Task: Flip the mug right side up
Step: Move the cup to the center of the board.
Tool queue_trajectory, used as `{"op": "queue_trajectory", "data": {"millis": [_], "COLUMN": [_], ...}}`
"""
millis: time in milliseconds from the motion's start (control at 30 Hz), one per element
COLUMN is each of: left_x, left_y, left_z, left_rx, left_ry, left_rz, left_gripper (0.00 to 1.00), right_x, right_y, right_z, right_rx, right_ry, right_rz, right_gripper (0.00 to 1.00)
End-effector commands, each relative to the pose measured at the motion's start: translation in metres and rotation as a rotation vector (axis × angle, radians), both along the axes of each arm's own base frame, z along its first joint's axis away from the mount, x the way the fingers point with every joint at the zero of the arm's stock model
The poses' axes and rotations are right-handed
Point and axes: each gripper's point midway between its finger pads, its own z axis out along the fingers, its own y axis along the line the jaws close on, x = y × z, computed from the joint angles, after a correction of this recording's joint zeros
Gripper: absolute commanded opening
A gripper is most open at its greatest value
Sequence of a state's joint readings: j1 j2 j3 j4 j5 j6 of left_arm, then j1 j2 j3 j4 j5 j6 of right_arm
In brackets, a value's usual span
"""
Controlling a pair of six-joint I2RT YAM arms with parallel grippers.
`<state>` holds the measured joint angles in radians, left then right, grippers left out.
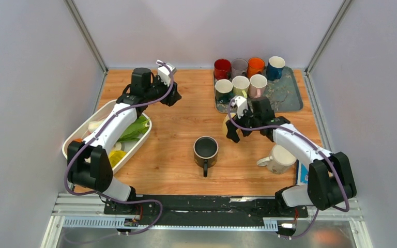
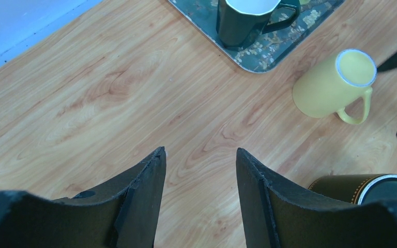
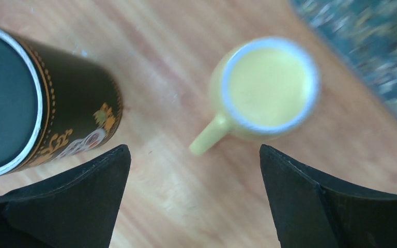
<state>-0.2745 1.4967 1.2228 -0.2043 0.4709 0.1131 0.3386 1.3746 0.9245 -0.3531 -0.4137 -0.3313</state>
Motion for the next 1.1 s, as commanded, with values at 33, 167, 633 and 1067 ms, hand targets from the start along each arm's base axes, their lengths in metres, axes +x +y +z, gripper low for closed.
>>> {"op": "queue_trajectory", "data": {"millis": [33, 167, 633, 1067], "left_x": [0.01, 0.008, -0.005, 0.003], "left_y": [-0.008, -0.007, 0.002, 0.0], "left_z": [0.026, 0.026, 0.026, 0.024], "left_rx": [-0.034, -0.035, -0.011, -0.01], "left_ry": [-0.07, -0.072, -0.107, -0.101], "left_rz": [-0.021, -0.016, 0.002, 0.003], "left_gripper": [0.6, 0.6, 0.6, 0.6], "right_x": [-0.003, 0.008, 0.035, 0.019], "right_y": [-0.001, -0.015, -0.015, -0.021], "right_z": [-0.002, -0.014, -0.051, -0.073], "right_rx": [0.043, 0.003, 0.036, -0.018], "right_ry": [0.025, 0.046, 0.092, 0.089], "right_rz": [-0.155, -0.279, -0.298, -0.172], "right_gripper": [1.0, 0.97, 0.89, 0.73]}}
